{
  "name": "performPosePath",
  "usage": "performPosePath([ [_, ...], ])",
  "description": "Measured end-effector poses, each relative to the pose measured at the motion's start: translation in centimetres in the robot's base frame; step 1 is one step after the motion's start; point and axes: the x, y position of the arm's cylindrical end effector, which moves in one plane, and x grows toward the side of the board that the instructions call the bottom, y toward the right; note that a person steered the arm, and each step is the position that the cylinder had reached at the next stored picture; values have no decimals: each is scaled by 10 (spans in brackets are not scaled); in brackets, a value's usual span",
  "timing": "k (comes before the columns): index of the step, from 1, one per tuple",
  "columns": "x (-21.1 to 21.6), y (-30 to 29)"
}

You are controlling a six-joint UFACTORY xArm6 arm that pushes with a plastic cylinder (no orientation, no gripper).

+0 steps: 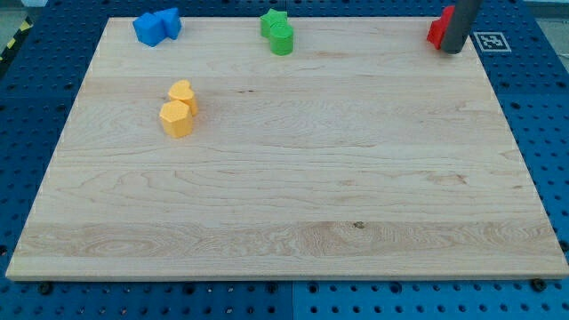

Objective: Separate the heart from the hexagon

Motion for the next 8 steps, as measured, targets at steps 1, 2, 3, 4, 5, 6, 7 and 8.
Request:
performPosePath([
  [1, 1, 0],
  [2, 48, -51],
  [3, 96, -131],
  [4, 91, -199],
  [5, 61, -253],
  [6, 41, -327],
  [7, 40, -400],
  [8, 59, -441],
])
